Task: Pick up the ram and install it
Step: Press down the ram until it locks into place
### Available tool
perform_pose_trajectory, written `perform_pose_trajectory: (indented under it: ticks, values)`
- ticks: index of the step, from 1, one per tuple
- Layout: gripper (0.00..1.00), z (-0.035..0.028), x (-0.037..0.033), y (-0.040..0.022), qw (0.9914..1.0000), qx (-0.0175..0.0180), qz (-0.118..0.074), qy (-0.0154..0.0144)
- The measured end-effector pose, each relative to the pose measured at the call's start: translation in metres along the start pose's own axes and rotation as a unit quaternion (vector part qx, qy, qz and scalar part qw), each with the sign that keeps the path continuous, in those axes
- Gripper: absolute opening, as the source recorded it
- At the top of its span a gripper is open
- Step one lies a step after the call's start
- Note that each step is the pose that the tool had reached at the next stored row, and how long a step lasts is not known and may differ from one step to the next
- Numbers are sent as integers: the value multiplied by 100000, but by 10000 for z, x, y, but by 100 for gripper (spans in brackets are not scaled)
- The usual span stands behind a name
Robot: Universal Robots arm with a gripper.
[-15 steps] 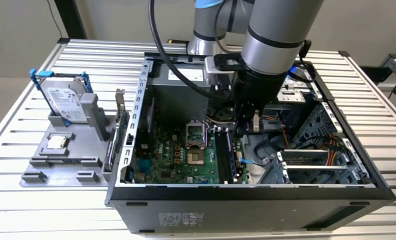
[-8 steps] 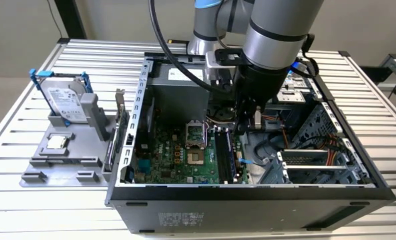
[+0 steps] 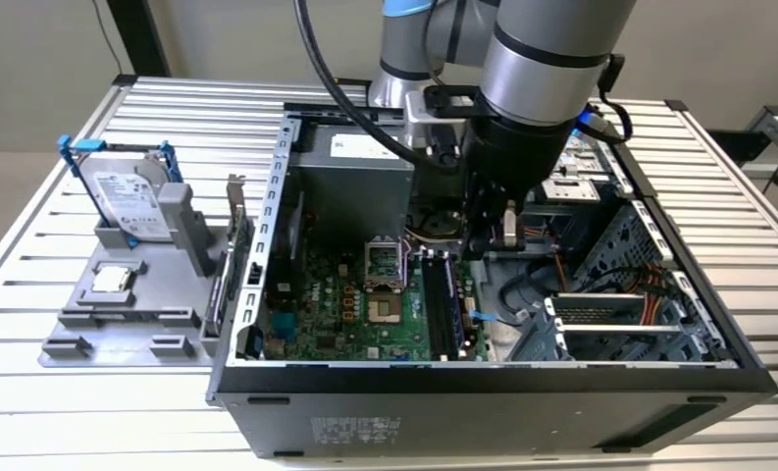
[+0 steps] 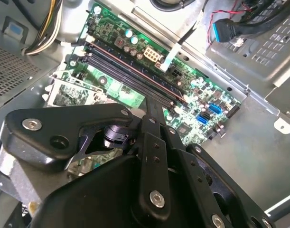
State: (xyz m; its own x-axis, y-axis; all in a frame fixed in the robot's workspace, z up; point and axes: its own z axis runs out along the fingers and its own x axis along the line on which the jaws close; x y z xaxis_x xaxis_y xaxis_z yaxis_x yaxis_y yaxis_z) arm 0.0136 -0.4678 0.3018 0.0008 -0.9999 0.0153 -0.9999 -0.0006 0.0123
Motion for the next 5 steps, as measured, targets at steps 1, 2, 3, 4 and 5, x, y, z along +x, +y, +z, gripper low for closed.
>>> perform_pose_trajectory:
  ticks: [1, 2, 3, 4, 5]
  values:
    - [0, 0, 0, 0, 100000, 4, -1, -11]
    - [0, -1, 0, 0, 100000, 0, 1, 24]
    - [0, -1, 0, 0, 100000, 1, 0, 44]
    - [0, -1, 0, 0, 100000, 1, -1, 46]
    - [0, -1, 0, 0, 100000, 2, -3, 46]
